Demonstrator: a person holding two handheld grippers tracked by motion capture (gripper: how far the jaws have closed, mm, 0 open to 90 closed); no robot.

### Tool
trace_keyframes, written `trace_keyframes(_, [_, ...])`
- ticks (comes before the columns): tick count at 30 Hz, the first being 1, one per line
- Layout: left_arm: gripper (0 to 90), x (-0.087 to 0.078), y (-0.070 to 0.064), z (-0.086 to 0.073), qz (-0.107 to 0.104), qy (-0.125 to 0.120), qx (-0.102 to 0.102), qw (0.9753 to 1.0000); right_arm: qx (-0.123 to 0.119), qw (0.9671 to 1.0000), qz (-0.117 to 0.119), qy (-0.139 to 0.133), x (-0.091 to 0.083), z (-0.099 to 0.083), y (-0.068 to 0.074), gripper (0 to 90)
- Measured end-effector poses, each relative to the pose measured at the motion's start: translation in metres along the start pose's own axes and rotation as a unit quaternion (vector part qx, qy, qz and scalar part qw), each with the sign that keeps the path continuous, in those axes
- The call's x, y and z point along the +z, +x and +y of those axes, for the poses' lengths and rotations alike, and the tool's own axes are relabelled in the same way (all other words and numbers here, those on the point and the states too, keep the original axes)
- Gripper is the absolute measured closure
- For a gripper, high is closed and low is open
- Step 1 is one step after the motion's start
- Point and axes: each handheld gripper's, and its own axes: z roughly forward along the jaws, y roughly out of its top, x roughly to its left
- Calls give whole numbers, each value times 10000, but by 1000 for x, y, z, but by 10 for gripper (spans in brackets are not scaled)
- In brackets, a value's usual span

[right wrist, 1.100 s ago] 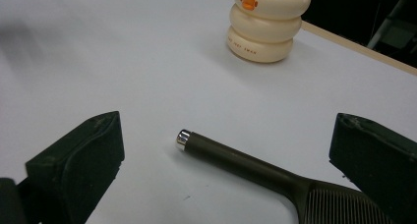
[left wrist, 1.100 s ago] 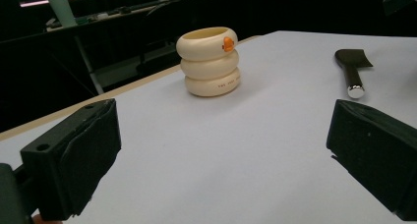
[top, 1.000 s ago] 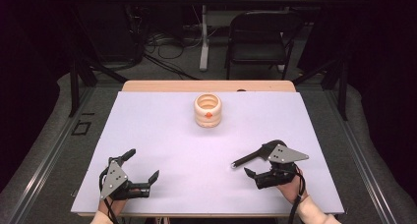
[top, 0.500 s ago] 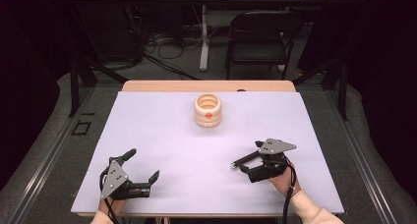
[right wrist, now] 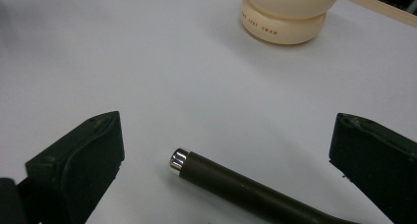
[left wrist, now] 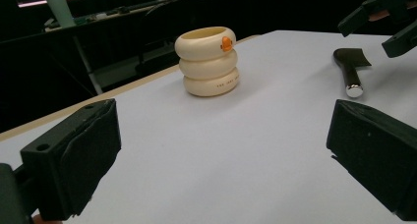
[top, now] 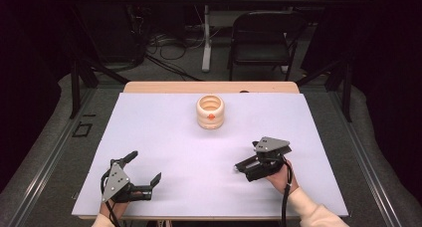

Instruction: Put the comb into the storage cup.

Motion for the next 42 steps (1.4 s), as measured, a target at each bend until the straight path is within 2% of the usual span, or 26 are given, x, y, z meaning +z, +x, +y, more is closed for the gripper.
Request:
trace_keyframes(8, [1,1,1,0,-2,8,-24,10000,5,10000,35,91,10,3,-1,0])
trace_keyframes(14, [1,0,1,0,1,3,-14,10000,41,9998,-30,190,17,6,-2,0])
trace_keyframes(21, [1,1,0,0,-10,19,-23,10000,92,9997,56,237,22,8,-4,0])
trace_keyframes(27, [1,1,1,-1,-24,31,-26,10000,83,9994,9,322,26,10,-4,16])
trace_keyframes(29, [1,1,0,0,-21,24,-26,10000,108,9993,0,360,29,10,-5,89])
trace_keyframes(30, [1,1,0,0,-19,24,-21,10000,108,9993,0,360,29,10,-5,89])
trace_keyframes(34, [1,1,1,-1,-20,30,-21,10000,57,9990,-15,445,31,11,-4,235])
trace_keyframes(38, [1,1,0,0,-4,27,-22,10000,24,9983,18,576,33,10,-4,556])
trace_keyframes(40, [1,1,0,0,-7,23,-9,10000,7,9980,35,637,34,9,-3,659])
trace_keyframes(41, [1,1,0,0,-7,28,1,10000,-28,9976,59,690,34,9,-4,751])
trace_keyframes(42, [1,1,0,0,-10,30,-6,10000,-28,9976,59,690,34,9,-4,751])
